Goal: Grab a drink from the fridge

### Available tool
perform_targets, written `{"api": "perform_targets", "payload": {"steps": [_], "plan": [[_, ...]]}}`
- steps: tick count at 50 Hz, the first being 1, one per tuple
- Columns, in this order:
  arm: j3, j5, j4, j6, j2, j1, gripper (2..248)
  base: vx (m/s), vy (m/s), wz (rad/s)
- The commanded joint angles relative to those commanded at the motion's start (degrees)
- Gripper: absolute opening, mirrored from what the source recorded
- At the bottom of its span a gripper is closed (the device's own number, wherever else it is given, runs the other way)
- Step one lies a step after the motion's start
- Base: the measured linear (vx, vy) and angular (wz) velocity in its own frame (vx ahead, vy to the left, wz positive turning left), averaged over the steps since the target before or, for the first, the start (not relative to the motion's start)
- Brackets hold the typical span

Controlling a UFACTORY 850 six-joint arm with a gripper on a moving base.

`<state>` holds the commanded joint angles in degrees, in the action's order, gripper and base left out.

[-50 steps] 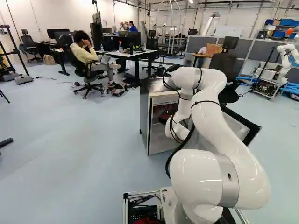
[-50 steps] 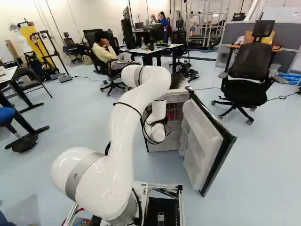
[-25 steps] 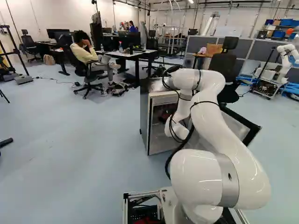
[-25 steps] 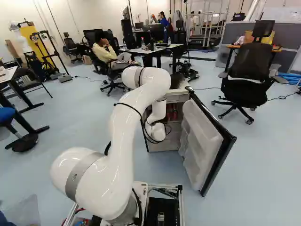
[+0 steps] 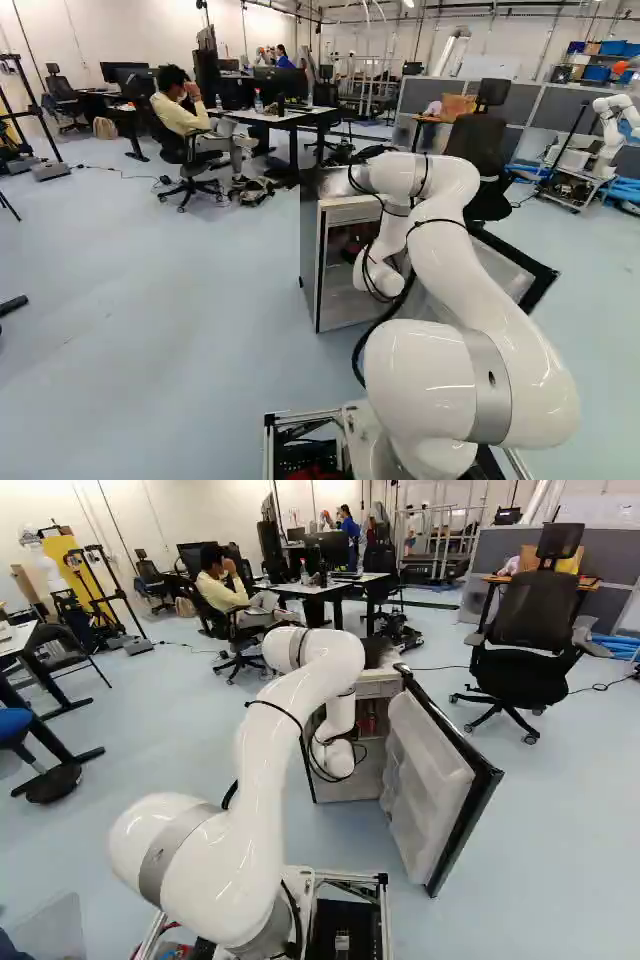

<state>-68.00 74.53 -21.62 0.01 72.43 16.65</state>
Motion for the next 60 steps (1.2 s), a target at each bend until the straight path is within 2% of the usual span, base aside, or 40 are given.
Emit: {"api": "perform_targets", "payload": {"steps": [43,60], "plan": [[-7.3,-4.3,0.0,0.0,3.7,-0.1,173,0.000,0.000,0.000],[-7.5,-4.3,0.0,0.0,3.8,-0.1,173,0.000,0.000,0.000]]}}
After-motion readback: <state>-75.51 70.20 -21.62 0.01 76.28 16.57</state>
